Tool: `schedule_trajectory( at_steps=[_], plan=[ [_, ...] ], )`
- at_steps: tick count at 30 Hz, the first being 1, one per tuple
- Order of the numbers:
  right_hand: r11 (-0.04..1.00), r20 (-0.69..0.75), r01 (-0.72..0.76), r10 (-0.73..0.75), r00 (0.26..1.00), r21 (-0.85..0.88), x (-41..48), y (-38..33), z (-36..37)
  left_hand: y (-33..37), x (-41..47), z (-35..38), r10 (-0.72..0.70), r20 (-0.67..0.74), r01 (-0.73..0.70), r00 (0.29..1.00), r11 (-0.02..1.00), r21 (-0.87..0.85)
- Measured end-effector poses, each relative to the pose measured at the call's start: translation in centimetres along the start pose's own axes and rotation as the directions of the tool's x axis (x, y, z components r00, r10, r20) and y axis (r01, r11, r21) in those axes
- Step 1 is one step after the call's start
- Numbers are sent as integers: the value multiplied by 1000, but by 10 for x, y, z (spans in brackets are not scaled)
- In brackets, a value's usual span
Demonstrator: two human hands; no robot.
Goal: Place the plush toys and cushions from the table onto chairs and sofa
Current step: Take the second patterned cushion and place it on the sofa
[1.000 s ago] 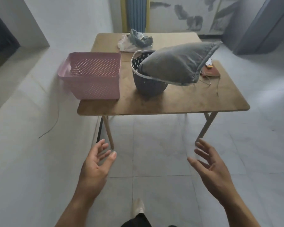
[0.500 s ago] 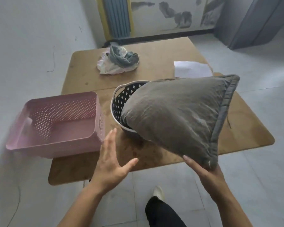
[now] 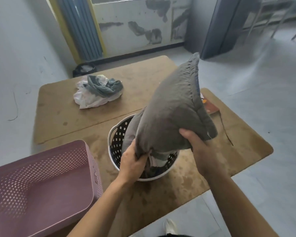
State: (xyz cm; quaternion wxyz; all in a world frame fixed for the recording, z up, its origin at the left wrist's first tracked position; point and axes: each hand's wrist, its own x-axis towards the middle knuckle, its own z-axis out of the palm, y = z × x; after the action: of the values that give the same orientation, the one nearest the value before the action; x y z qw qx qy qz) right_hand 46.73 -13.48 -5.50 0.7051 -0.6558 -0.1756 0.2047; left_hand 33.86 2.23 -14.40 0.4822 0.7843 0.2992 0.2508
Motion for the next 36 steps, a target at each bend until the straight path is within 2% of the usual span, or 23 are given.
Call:
schedule_trajectory(
  at_steps=[5, 10, 13, 17, 20, 24, 28, 31, 36],
  plan=[
    [998, -2, 54, -54, 999, 26, -8, -32, 49, 17, 27, -30, -45, -155, -12, 987, 937, -349],
    [968, 206, 245, -231, 951, -50, -22, -69, 62, 59, 49, -71, 81, -164, -152, 983, 861, -485],
    [955, 196, 285, -265, 944, -81, -28, -78, 57, 82, 54, -82, 169, -140, -218, 976, 811, -542],
    [967, 6, 252, -252, 968, -49, -48, -66, 51, 94, 45, -86, 206, -115, -233, 972, 766, -599],
    [978, -140, 175, -190, 972, -109, -69, -50, 48, 107, 26, -89, 201, -67, -194, 977, 716, -670],
    [986, -163, 59, -85, 983, -153, -91, -37, 24, 156, 1, -84, 265, 50, -138, 963, 641, -755],
    [992, -278, 86, -108, 955, -92, -124, -46, -33, 219, -41, -53, 300, 207, -9, 931, 587, -810],
    [975, -423, 173, -218, 879, -142, -173, -58, -101, 260, -89, -16, 300, 371, 133, 879, 594, -794],
    [936, -662, 248, -353, 661, -251, -322, -66, -235, 317, -204, 78, 389, 578, 240, 717, 641, -729]
  ],
)
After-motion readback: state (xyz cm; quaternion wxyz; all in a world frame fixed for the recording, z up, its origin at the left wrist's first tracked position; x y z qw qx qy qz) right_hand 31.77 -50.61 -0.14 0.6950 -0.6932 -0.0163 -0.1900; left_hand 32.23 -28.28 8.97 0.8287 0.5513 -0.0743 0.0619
